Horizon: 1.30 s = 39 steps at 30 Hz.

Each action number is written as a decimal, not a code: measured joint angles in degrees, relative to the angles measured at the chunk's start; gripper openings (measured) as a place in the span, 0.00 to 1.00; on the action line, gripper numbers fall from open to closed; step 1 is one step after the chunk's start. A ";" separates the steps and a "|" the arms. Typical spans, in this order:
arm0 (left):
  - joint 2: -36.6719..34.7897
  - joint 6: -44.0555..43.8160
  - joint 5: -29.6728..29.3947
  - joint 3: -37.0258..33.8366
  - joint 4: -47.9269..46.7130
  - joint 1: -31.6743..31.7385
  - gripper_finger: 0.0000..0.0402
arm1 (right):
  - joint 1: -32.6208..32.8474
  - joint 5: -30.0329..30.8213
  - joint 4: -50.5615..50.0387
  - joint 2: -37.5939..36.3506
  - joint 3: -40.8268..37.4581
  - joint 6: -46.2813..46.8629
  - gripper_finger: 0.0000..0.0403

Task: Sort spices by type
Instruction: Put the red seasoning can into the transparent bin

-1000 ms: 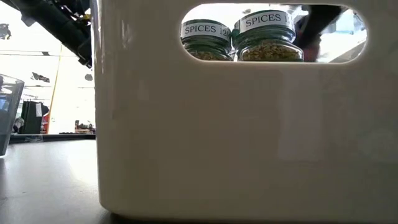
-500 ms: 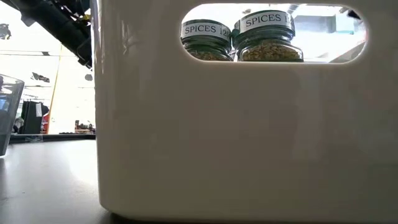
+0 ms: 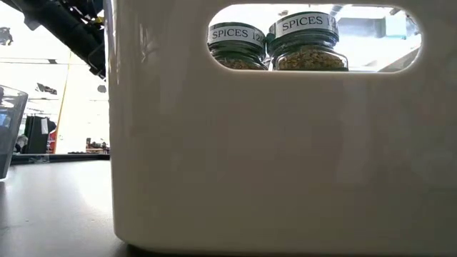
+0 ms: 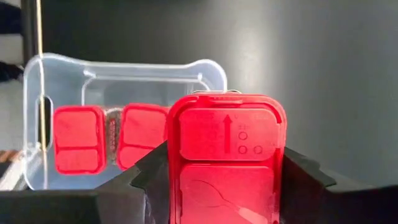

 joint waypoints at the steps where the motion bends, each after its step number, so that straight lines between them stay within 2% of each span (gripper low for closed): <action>1: 0.00 0.00 0.00 0.00 -0.02 0.00 0.73 | 0.49 0.00 -0.04 0.74 0.00 0.07 0.59; 13: 0.00 0.00 -0.01 0.00 -0.08 0.01 0.73 | 3.64 0.21 0.90 7.91 -0.04 4.67 0.59; 20: 0.00 0.00 -0.01 0.00 -0.37 0.00 0.73 | 5.27 0.13 3.73 7.87 -4.58 9.31 0.59; 39: 0.00 0.00 -0.01 0.00 -0.70 0.00 0.73 | 5.28 -0.55 18.09 7.56 -15.62 9.42 0.59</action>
